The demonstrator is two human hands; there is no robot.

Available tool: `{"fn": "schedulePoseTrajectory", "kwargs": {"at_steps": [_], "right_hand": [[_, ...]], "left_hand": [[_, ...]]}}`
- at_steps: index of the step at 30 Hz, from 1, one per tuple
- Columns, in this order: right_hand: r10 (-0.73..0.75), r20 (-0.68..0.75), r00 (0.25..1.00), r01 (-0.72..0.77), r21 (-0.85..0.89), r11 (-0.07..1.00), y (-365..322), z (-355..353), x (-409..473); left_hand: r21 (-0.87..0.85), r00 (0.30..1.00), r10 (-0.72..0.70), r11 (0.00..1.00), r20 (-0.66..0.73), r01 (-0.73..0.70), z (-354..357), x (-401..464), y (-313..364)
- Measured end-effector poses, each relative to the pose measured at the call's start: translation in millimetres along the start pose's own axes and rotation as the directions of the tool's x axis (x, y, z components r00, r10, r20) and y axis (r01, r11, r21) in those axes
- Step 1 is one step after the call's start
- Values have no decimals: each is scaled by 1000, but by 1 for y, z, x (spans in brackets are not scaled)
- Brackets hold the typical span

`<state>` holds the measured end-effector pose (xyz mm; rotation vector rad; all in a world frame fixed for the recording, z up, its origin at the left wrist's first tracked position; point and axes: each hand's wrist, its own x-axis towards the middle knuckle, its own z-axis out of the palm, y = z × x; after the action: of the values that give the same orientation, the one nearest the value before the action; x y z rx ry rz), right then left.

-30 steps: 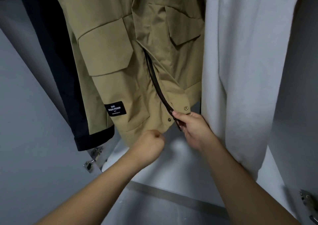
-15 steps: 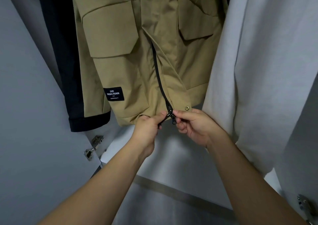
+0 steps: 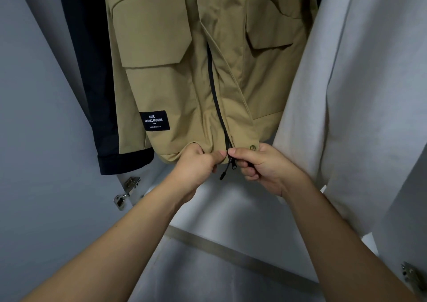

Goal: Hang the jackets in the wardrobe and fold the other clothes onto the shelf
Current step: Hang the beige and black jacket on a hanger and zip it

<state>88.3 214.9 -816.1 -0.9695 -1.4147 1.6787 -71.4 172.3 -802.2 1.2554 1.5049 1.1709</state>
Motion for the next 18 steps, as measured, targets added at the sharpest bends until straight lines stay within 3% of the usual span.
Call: {"fn": "schedulePoseTrajectory", "kwargs": {"at_steps": [3, 8, 12, 18], "right_hand": [[-11, -2, 1000, 11, 44, 999, 2, 0, 1], [-27, -159, 987, 55, 175, 983, 10, 13, 6], [-15, -225, 974, 78, 273, 959, 19, 21, 11], [47, -181, 982, 17, 333, 943, 23, 25, 12]], "left_hand": [[110, 999, 6, 994, -44, -1, 2, 1, -1], [302, 983, 103, 952, -153, -53, 11, -2, -7], [401, 973, 181, 910, -145, -110, 14, -1, -12], [236, 997, -48, 970, -60, 61, -2, 6, -21]]}}
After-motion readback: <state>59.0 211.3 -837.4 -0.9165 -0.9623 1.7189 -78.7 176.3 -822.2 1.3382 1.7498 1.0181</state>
